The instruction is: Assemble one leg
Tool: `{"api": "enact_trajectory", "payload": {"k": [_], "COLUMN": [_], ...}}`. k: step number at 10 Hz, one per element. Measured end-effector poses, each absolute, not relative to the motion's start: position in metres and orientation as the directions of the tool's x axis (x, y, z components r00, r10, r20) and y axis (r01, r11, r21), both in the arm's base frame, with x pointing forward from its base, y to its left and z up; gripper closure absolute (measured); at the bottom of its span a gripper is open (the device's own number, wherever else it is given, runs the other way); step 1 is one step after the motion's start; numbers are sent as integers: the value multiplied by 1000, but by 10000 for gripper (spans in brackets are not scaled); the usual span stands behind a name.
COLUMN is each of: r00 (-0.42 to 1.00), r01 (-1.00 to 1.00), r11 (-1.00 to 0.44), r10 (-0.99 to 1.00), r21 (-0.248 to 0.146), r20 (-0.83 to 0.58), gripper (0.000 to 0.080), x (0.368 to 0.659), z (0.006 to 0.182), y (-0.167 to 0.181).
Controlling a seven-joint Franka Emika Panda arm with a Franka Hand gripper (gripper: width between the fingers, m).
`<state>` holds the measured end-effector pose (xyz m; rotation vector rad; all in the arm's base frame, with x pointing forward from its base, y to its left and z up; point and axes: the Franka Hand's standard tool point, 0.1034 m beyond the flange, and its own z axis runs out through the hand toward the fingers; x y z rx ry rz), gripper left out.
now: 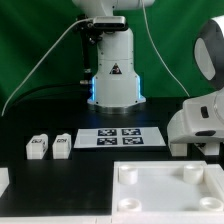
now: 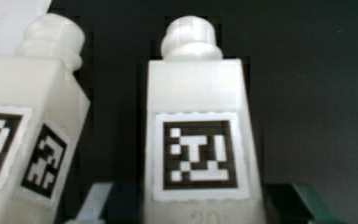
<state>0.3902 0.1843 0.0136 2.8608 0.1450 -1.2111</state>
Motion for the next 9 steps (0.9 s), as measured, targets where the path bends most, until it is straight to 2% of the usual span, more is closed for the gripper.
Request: {"api": "enact_trajectory", "payload": {"k": [2,4,5,6,9], "r00": [758,807,900,938,989], "r01": [135,147,143,140,145], "r11": [-991,-988,-988,-989,-988], "r10": [114,147,152,148,146], "r21": [-17,-46,-52,-48,-55], "r20": [-642,-572,-410,-313,-17], "gripper": [508,508,508,508,508], "x": [428,452,472,472,478], "z": [60,96,119,130,127], "y": [169,153,144,140,142]}}
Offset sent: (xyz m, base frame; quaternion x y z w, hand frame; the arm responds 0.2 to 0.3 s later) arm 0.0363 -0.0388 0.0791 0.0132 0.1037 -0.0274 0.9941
